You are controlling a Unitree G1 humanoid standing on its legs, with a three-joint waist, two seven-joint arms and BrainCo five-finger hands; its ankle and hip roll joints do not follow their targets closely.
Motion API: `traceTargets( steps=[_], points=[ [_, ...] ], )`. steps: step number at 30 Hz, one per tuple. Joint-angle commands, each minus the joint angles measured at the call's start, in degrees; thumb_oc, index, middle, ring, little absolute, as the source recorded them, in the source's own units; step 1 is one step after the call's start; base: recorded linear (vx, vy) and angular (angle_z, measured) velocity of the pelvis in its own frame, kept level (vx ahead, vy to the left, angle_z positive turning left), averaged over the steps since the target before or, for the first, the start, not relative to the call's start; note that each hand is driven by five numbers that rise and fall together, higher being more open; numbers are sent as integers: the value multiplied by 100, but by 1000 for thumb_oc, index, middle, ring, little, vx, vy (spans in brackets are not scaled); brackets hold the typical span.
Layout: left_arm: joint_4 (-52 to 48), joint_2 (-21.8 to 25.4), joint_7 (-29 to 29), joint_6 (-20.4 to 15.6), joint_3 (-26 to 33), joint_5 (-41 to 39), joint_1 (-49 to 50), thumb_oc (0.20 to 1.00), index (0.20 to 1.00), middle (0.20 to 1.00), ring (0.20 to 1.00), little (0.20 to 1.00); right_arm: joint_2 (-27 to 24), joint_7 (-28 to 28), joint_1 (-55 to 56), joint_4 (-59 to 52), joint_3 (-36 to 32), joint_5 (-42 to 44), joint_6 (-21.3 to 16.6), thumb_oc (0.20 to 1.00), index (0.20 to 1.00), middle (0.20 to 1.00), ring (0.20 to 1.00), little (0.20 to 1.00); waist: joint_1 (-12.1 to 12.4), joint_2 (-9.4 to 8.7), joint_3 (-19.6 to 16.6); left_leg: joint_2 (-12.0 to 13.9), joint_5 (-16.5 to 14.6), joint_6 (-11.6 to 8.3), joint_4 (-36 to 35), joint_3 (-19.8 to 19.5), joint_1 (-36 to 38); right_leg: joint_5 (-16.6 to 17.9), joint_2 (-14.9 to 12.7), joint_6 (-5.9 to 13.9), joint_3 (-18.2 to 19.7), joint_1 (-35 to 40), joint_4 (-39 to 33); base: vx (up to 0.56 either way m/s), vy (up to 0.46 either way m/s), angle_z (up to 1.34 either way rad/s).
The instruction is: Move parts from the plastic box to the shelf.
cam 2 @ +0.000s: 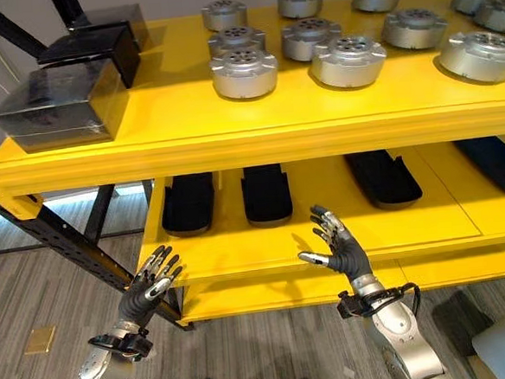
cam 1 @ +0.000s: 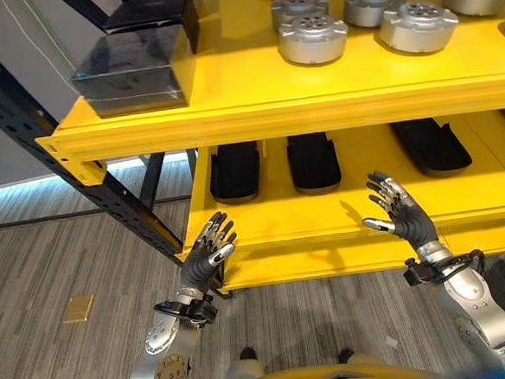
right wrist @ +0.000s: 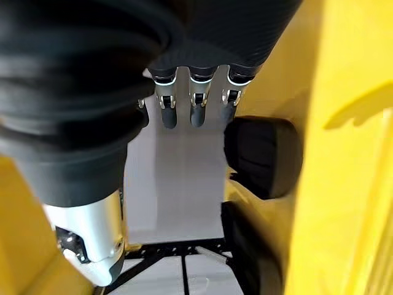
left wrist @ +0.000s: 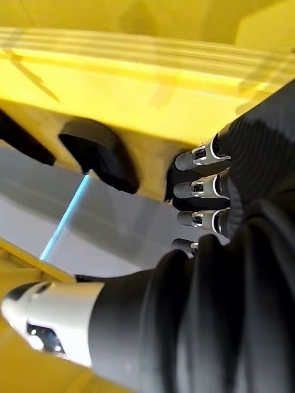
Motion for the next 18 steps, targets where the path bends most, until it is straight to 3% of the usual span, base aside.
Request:
traceTargets(
  steps=[1, 9, 18],
  points=[
    [35, 108, 90, -239, 135, 479, -229, 1000, 1000, 1000, 1000, 1000, 105, 95, -345, 10, 70, 226, -81, 1000, 1000, 1000, 1000, 1000, -45, -141, -286, -118, 43, 91, 169, 105, 41, 430, -63, 211, 385, -121, -108, 3, 124, -4],
    [254, -19, 281, -279, 264, 667, -408, 1000, 1000, 1000, 1000, 1000, 402, 108, -588, 319, 365, 407, 28, 1000, 1000, 1000, 1000, 1000, -6, -239, -422, -258, -69, 226, 24, 303, 181, 694, -211, 355, 670, -179, -302, -18, 69, -15],
    [356, -25, 352, -237, 297, 826, -376, 1000, 1000, 1000, 1000, 1000, 506, 181, -647, 410, 577, 461, 121, 1000, 1000, 1000, 1000, 1000, -3, -335, -478, -258, -144, 276, -7, 419, 346, 736, -240, 402, 824, -101, -367, 20, 19, -19]
  ],
)
